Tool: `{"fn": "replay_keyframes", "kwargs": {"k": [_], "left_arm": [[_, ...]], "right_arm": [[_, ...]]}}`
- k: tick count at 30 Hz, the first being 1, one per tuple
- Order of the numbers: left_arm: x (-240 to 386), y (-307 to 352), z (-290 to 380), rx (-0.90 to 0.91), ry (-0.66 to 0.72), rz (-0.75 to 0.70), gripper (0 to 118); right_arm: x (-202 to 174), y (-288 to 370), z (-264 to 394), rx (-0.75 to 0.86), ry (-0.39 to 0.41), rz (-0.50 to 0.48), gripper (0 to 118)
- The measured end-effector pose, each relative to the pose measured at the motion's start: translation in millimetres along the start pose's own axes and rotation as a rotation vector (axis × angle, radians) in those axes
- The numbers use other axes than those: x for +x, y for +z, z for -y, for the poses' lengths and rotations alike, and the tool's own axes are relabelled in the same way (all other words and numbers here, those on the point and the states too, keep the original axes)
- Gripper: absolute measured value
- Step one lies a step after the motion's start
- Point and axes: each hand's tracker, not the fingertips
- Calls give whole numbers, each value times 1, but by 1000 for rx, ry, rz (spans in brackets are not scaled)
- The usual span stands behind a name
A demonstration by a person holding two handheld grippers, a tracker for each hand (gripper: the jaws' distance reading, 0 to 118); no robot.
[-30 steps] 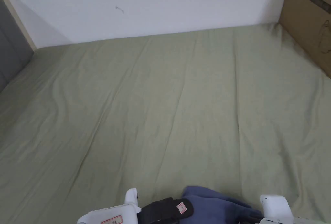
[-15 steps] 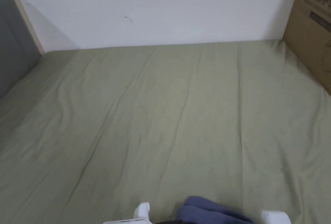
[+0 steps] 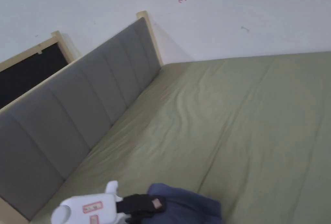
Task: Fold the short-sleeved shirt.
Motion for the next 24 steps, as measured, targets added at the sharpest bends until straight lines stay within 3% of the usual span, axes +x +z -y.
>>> {"fn": "replay_keyframes", "kwargs": {"k": [4,8,9,10,13,14,16,18,24], "left_arm": [[-32,32,-57,48,21,-128,38],[-57,6,-85,5,45,-133,39],[-60,-1,-89,-13,21,-168,45],[-63,-7,-94,-22,1,-216,58],[-67,-14,-106,-26,-70,-512,80],[-66,-11,-111,-26,-112,-609,84],[-52,0,-112,-19,-156,-656,88],[-24,12,-106,84,-320,-738,88],[112,59,-30,314,-663,-555,88]], "right_arm": [[-2,-12,4,-48,-13,-1,0],[-5,-22,4,-90,-12,18,0],[-6,-22,3,-96,-1,26,0],[-8,-21,2,-97,14,35,0],[-7,-15,0,-87,20,37,0],[-6,-14,-2,-86,16,36,0],[-4,-11,-4,-74,14,46,0],[-3,-8,-7,-48,27,54,0],[-24,21,-28,144,137,86,0]]}}
